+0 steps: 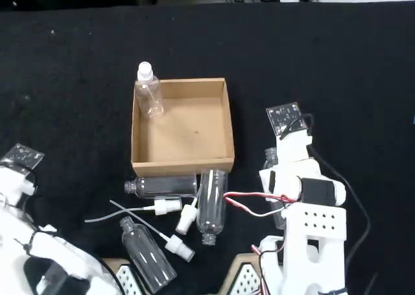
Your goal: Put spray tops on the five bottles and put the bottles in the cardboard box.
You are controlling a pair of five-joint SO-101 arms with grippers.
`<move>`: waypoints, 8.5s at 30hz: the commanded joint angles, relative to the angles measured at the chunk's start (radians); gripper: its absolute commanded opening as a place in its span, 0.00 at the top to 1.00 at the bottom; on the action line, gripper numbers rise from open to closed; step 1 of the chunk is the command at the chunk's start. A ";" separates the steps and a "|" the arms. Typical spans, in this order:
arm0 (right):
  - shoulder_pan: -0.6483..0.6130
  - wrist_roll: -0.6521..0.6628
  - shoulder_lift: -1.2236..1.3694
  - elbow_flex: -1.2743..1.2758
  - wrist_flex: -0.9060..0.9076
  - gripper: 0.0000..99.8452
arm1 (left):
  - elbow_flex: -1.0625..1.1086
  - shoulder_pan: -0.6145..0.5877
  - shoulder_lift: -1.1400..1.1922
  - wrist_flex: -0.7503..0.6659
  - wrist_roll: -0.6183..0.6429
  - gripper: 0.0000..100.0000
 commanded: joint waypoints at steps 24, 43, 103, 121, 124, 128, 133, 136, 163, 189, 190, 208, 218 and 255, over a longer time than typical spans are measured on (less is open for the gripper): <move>-0.009 0.002 -0.024 -0.008 -0.025 0.99 | 0.130 0.254 0.081 -0.233 0.195 0.77; -0.009 0.002 -0.024 -0.008 -0.025 0.99 | 0.151 0.223 0.095 -0.210 0.061 0.78; -0.009 -0.006 -0.027 -0.306 0.066 0.99 | -0.180 0.308 0.081 0.121 0.229 0.97; -0.333 -0.377 -0.028 -0.389 -0.287 0.99 | -0.802 0.371 0.081 0.124 1.220 0.97; -0.377 -0.419 -0.028 -0.351 -0.299 0.99 | -0.849 0.375 0.081 0.124 1.330 0.97; -0.391 -0.420 -0.030 -0.283 -0.365 0.99 | -0.937 0.400 0.081 0.123 1.442 0.97; -0.423 -0.422 -0.030 -0.234 -0.402 0.99 | -1.058 0.478 0.052 0.123 1.560 0.97; -0.443 -0.427 -0.030 -0.234 -0.400 0.99 | -1.102 0.549 0.002 0.118 1.588 0.97; -0.598 -0.422 -0.317 0.050 -0.649 0.99 | -1.241 1.501 -0.041 -0.293 1.763 0.97; -0.598 -0.422 -0.315 0.050 -0.652 0.99 | -0.828 1.544 -0.054 -0.522 1.695 0.97; -0.598 -0.422 -0.315 0.050 -0.651 0.99 | -0.835 1.544 -0.054 -0.532 1.695 0.97; -0.598 -0.422 -0.317 0.050 -0.649 0.99 | -0.923 1.592 -0.041 -0.560 1.694 0.97; -0.598 -0.422 -0.317 0.050 -0.647 0.99 | -0.734 1.620 -0.055 -0.555 1.688 0.97; -0.445 -0.425 -0.076 0.054 -1.217 0.99 | -0.404 0.710 -0.055 -0.222 1.685 0.78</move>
